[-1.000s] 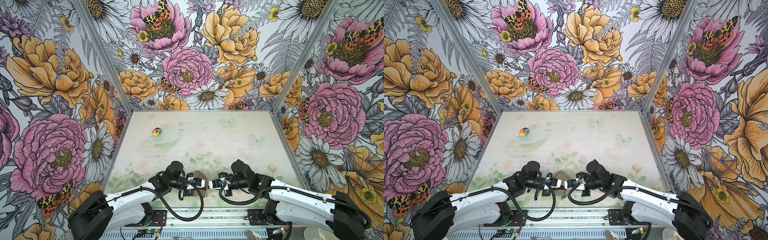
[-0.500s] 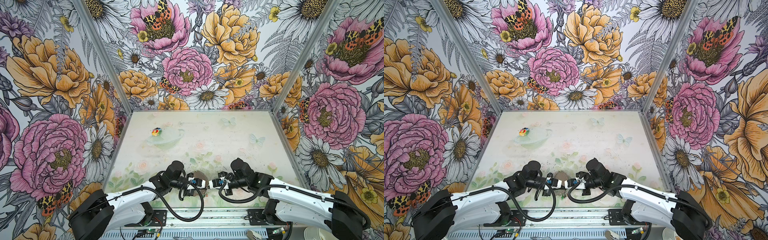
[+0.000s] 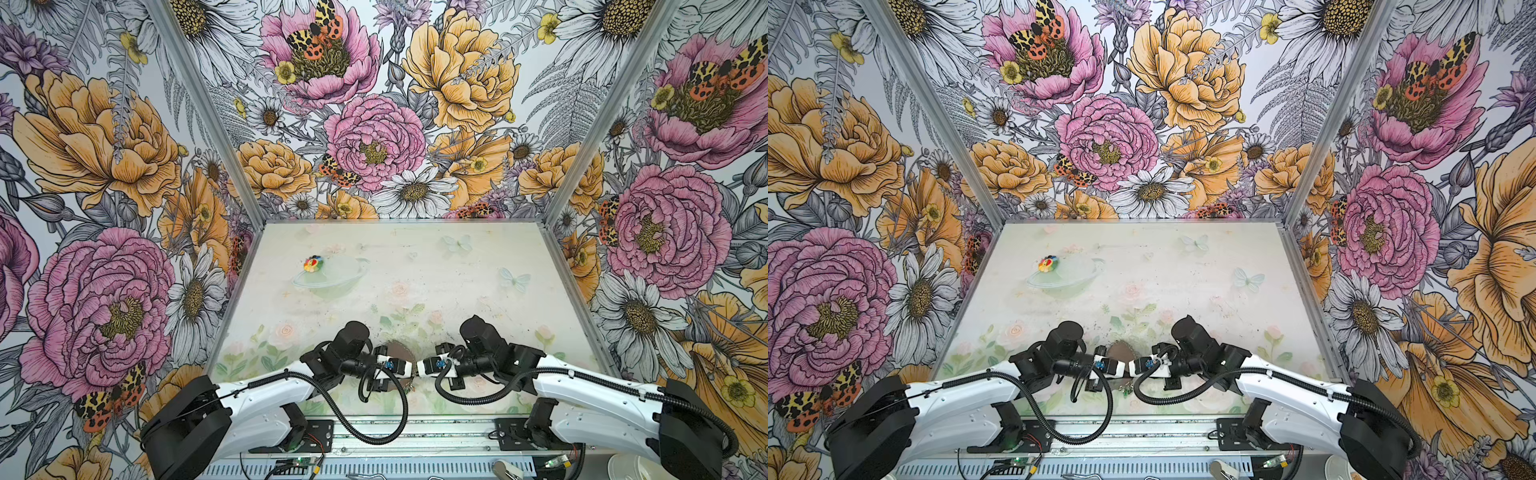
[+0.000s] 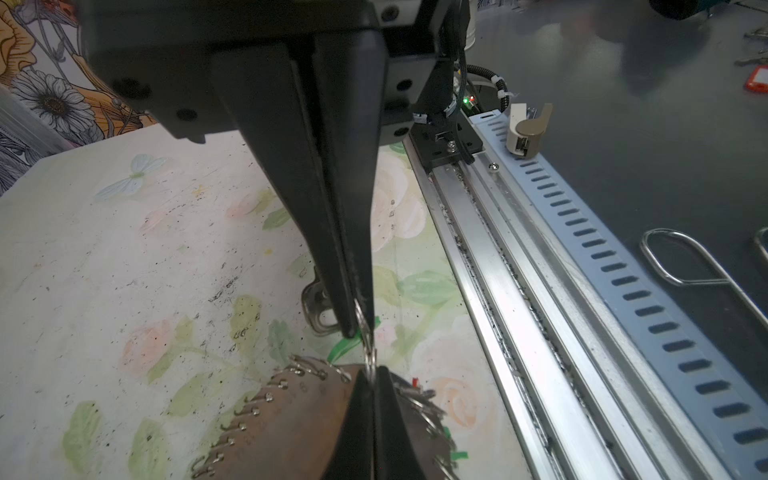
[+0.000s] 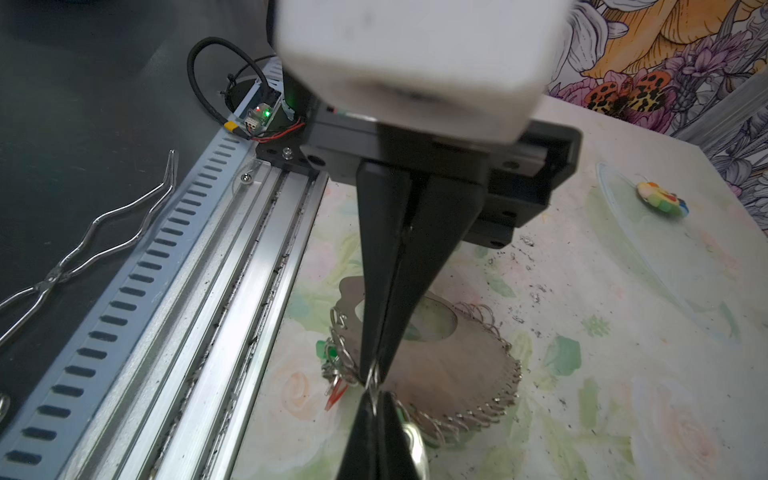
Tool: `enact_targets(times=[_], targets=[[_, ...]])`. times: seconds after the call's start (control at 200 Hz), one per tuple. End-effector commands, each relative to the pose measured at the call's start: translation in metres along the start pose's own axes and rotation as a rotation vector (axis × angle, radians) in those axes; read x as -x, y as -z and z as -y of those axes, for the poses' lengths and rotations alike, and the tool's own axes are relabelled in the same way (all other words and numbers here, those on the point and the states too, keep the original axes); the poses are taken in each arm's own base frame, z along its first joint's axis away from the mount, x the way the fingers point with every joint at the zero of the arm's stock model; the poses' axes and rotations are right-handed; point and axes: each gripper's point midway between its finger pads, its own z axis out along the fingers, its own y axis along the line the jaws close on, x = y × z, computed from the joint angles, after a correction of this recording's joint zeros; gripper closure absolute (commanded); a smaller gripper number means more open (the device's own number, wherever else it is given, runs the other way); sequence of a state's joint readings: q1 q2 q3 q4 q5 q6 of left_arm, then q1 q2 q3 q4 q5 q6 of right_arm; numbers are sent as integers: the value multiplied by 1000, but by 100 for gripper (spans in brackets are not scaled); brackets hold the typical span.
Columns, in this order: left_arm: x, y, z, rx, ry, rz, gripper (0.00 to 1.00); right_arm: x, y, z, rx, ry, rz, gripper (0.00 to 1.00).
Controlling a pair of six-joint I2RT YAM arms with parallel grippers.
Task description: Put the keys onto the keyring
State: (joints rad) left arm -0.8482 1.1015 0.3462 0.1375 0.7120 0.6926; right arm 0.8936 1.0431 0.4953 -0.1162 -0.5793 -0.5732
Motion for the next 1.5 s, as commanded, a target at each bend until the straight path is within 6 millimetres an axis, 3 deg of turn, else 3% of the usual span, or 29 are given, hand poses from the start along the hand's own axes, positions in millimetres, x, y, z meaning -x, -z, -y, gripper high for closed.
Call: enact_targets(times=[0.0,1.496], targets=[[24,-1,14,-88,-78,82,100,9,6,32,-112,33,-8,100],[22,-7,31,-183,-88,72,100,9,11,63,-273,141,-68,100]])
